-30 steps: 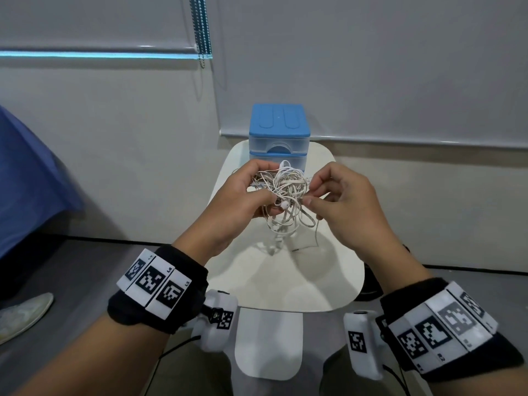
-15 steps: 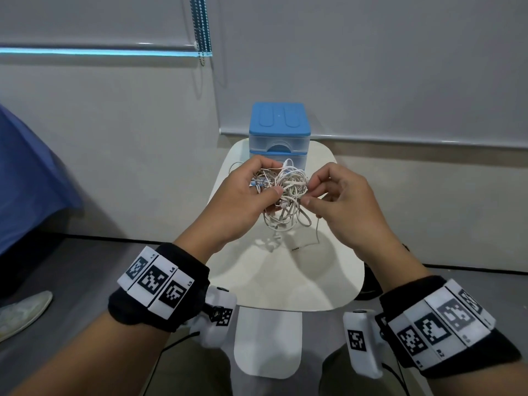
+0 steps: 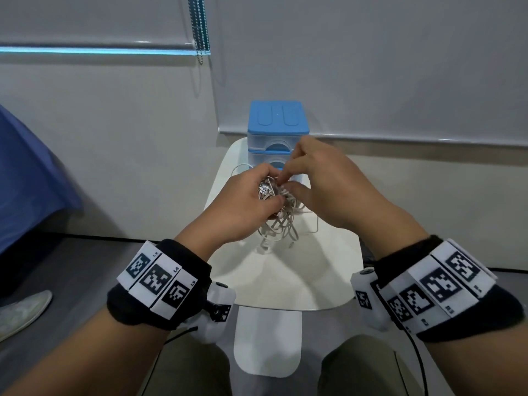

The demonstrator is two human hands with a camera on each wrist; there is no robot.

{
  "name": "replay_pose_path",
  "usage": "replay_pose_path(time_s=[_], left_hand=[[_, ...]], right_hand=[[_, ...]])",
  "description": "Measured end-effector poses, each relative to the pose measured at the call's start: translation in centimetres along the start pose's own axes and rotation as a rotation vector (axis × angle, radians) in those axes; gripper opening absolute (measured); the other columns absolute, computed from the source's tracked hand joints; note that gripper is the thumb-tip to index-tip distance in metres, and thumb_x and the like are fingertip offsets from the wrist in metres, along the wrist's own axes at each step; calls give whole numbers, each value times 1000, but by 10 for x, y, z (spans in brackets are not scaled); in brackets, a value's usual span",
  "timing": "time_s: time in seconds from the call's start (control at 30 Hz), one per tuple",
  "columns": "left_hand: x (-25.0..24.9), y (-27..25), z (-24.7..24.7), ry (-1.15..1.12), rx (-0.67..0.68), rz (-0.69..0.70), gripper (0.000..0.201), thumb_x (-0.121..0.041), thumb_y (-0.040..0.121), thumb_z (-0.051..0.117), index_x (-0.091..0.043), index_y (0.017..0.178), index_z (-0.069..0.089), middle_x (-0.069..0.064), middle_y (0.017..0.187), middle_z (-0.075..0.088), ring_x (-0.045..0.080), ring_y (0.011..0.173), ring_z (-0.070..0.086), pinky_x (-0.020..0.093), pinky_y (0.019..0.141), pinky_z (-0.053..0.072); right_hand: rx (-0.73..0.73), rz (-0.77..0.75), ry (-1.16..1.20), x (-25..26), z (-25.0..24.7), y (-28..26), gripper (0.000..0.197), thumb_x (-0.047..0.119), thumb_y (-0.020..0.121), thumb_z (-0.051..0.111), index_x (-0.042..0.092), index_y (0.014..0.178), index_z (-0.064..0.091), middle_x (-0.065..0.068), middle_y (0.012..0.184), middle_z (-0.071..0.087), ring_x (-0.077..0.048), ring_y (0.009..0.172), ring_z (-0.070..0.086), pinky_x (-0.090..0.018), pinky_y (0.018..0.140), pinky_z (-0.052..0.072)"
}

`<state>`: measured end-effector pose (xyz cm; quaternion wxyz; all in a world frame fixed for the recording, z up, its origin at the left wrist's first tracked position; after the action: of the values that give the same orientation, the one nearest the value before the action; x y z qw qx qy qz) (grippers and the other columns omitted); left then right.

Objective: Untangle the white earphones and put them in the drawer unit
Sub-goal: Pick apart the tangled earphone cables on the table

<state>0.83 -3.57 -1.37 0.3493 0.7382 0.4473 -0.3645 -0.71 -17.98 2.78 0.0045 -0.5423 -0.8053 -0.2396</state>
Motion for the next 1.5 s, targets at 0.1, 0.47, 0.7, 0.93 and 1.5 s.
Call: replay_pose_path(time_s=[0.1, 0.47, 0.7, 0.93, 1.5], left_hand=[[-1, -1, 0, 18, -3, -30, 17, -17, 97, 68, -24, 112, 69, 1, 100, 75, 15, 73, 76, 38, 81, 63], [5, 0, -10, -1, 58, -36, 12, -28, 91, 79, -21, 95, 70, -3, 77, 74, 23, 70, 73, 50, 79, 63], [7, 0, -5, 19, 66, -37, 12, -27, 91, 78, -21, 95, 69, -7, 74, 72, 19, 68, 72, 49, 79, 62], [4, 2, -7, -1, 33, -11, 14, -27, 90, 80, -20, 96, 70, 1, 76, 74, 19, 66, 69, 55, 81, 60], [1, 7, -10, -67, 47, 20, 15, -25, 92, 79, -20, 98, 67, 5, 90, 73, 20, 70, 66, 53, 76, 61]], right_hand=[[69, 4, -87, 2, 3, 1, 5, 23, 94, 68, 24, 95, 73, 2, 102, 52, -26, 100, 55, -46, 83, 48], [38, 295, 756, -19, 5, -7, 24, 22, 89, 61, 8, 70, 59, -3, 64, 58, -15, 61, 45, -33, 63, 36], [52, 191, 787, -11, -3, -7, 22, 23, 94, 60, 19, 75, 70, -20, 78, 61, -12, 69, 46, -30, 70, 36], [47, 314, 819, -17, -10, -7, 39, 37, 97, 61, 8, 73, 72, -1, 59, 49, -15, 59, 38, -31, 67, 31], [-136, -21, 1735, -8, -28, -11, 20, 22, 94, 44, 19, 75, 39, -8, 125, 69, -21, 124, 55, -39, 95, 33]])
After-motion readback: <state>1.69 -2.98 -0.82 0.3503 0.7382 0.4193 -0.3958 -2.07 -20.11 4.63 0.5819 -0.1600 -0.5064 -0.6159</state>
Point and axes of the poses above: each hand's wrist, its own y-axis towards the middle knuckle, its own z-axis out of the palm, x = y × z, the point moved 5 cm from there along y, towards the middle knuckle
